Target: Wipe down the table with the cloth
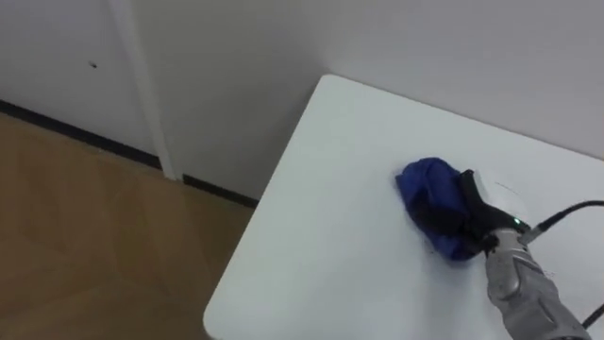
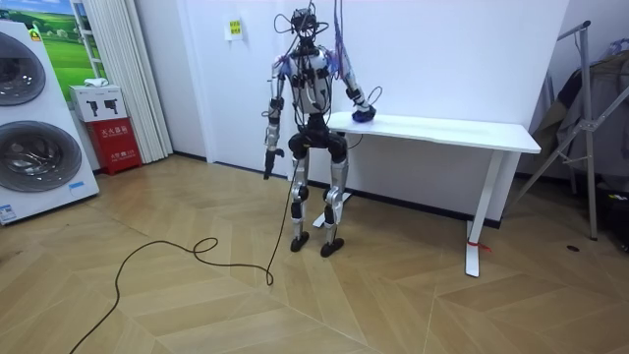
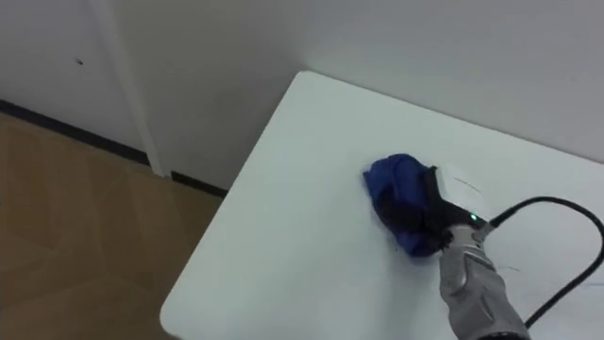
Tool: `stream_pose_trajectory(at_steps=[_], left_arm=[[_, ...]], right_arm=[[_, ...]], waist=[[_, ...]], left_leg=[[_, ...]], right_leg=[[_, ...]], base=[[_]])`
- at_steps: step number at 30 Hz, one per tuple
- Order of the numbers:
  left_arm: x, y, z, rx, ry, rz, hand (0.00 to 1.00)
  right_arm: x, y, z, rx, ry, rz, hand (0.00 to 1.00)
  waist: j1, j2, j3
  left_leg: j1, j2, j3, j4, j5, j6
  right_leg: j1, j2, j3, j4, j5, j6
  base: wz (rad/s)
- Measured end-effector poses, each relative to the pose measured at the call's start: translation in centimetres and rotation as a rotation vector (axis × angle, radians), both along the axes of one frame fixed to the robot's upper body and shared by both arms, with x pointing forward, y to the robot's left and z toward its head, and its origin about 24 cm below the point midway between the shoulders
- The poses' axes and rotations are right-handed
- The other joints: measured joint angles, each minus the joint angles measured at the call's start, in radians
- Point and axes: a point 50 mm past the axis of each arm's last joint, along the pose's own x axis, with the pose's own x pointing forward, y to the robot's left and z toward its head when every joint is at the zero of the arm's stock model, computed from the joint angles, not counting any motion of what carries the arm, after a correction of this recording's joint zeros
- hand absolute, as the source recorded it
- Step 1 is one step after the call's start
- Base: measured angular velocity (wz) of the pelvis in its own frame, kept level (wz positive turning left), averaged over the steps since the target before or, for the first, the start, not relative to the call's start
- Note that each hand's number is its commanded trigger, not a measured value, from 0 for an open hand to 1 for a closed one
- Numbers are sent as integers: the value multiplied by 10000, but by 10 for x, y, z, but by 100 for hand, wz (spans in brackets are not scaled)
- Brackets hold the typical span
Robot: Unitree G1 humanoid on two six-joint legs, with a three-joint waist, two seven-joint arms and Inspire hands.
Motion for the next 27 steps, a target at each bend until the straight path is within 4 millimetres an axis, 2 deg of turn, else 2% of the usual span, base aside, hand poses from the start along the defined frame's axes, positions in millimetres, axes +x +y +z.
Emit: stream_pose_trajectory(at_steps=[1,2,4,9,11,13,15,18,21,22,23,24,25,26,27], left_arm=[[0,0,0,19,-21,-26,0],[2,0,0,38,-91,-34,0],[4,2,1,101,-195,140,0],[-4,16,6,795,-259,1067,0],[-5,20,8,1084,-402,1218,0],[-4,22,10,1267,-474,1324,0],[-3,22,10,1306,-511,1278,0],[3,16,7,1069,-550,923,0],[11,8,4,741,-551,583,0],[14,6,3,635,-537,538,0],[18,4,1,573,-467,434,0],[19,3,1,538,-427,399,0],[25,1,0,438,-439,173,0],[33,-1,-1,352,-577,37,0],[36,-2,-1,340,-628,12,0]], right_arm=[[-7,-4,-4,152,63,-250,100],[-16,-11,-7,339,14,-655,100],[-31,-22,-12,641,-79,-1383,100],[-79,-63,-26,550,-46,-4092,100],[-100,-84,-26,399,-8,-5398,100],[-112,-96,-25,322,61,-6061,100],[-114,-99,-24,289,53,-6296,100],[-99,-94,-21,366,76,-6174,100],[-66,-73,-11,-92,273,-4765,100],[-46,-54,-5,-397,280,-3637,100],[-21,-26,3,-635,102,-2138,100],[-10,-12,8,-732,-23,-1410,100],[12,18,18,-930,-201,189,100],[27,41,27,-998,-366,1310,100],[34,51,31,-983,-437,1753,100]], waist=[[-84,33,-78],[-271,75,-124],[-411,102,-158],[-849,35,-202],[-1158,10,-217],[-1208,-3,-228],[-1197,-5,-227],[-1058,66,-223],[-686,134,-176],[-351,166,-147],[-235,165,-48],[-198,160,-29],[57,166,2],[267,132,103],[421,121,104]], left_leg=[[2,-56,-7,1,-21,34],[1,-98,-28,3,-112,176],[37,-147,-49,6,-115,190],[191,-172,-99,32,-164,261],[161,-200,-121,85,-169,272],[159,-200,-132,92,-175,281],[159,-196,-67,83,-176,282],[182,-135,196,95,-171,273],[166,-53,539,49,-127,206],[156,24,810,6,-106,170],[129,75,886,0,-79,126],[87,88,892,-1,-67,108],[-31,125,922,-2,-57,87],[-112,145,904,-3,-27,40],[-178,146,876,0,-18,26]], right_leg=[[113,-28,-16,-43,-46,75],[197,-71,-48,-52,-136,211],[255,-128,2,-29,-151,231],[572,-149,-85,-24,-146,239],[568,-179,-178,-19,-141,247],[544,-185,-213,-10,-139,252],[496,-175,-80,-7,-138,253],[346,-152,113,149,-136,251],[75,-84,434,300,-84,167],[-96,-11,617,352,-33,85],[-174,37,655,366,6,20],[-236,51,676,375,16,4],[-394,90,730,407,37,-32],[-465,120,731,402,50,-60],[-518,133,720,396,48,-65]], base=[[22],[32],[21],[5],[2],[-11],[-20],[-28],[-45],[-50],[-40],[-16],[0],[3],[19]])
